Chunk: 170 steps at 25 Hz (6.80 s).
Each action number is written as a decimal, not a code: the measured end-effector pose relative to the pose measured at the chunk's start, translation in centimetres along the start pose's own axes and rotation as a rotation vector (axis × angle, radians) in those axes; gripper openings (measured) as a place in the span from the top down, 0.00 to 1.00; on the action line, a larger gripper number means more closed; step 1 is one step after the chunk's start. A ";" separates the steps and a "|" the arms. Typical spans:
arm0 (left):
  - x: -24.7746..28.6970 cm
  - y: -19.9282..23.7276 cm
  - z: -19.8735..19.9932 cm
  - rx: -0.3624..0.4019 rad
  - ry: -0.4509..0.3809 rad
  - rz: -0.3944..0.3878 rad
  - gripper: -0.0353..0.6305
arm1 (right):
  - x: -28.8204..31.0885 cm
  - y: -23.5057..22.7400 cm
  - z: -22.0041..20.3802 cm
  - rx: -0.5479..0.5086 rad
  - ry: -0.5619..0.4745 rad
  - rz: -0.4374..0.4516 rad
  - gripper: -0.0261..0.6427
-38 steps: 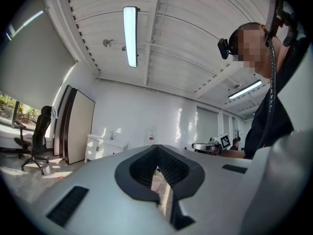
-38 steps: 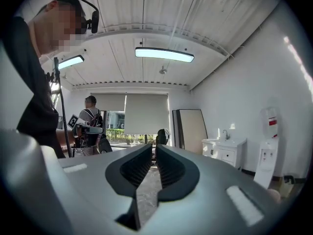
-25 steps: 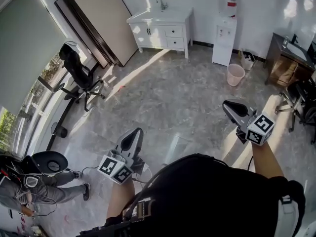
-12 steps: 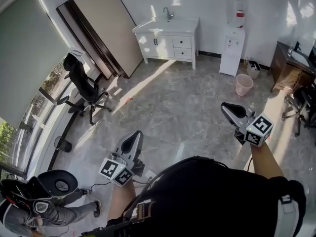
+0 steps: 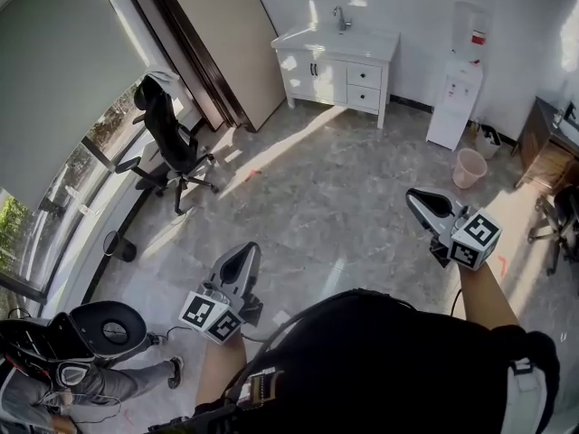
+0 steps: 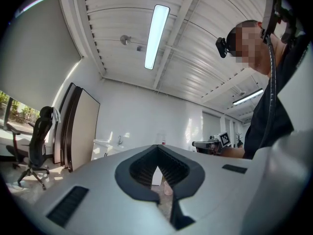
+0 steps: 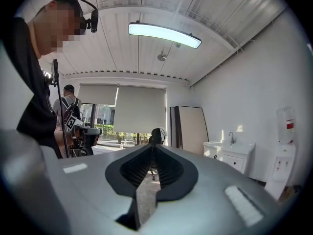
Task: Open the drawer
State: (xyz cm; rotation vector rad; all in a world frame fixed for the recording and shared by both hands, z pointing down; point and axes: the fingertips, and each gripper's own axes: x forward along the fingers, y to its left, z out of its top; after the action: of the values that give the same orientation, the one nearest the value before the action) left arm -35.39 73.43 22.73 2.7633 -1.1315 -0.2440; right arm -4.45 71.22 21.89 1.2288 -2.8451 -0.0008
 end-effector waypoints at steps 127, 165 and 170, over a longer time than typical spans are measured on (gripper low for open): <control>70.3 93.7 14.4 -0.005 0.010 -0.082 0.95 | 98.4 -66.9 3.4 0.046 -0.009 -0.021 0.95; 110.1 102.6 11.9 0.000 0.054 -0.046 0.95 | 111.1 -106.9 0.6 0.089 -0.013 0.053 0.95; 114.8 104.6 11.3 -0.009 0.079 -0.151 0.95 | 111.3 -110.3 0.0 0.107 -0.002 -0.051 0.95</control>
State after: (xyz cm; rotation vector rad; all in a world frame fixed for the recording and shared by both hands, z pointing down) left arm -28.21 -82.08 21.27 2.8259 -0.9019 -0.1550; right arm -0.38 -85.39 24.26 1.3210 -2.8484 0.1512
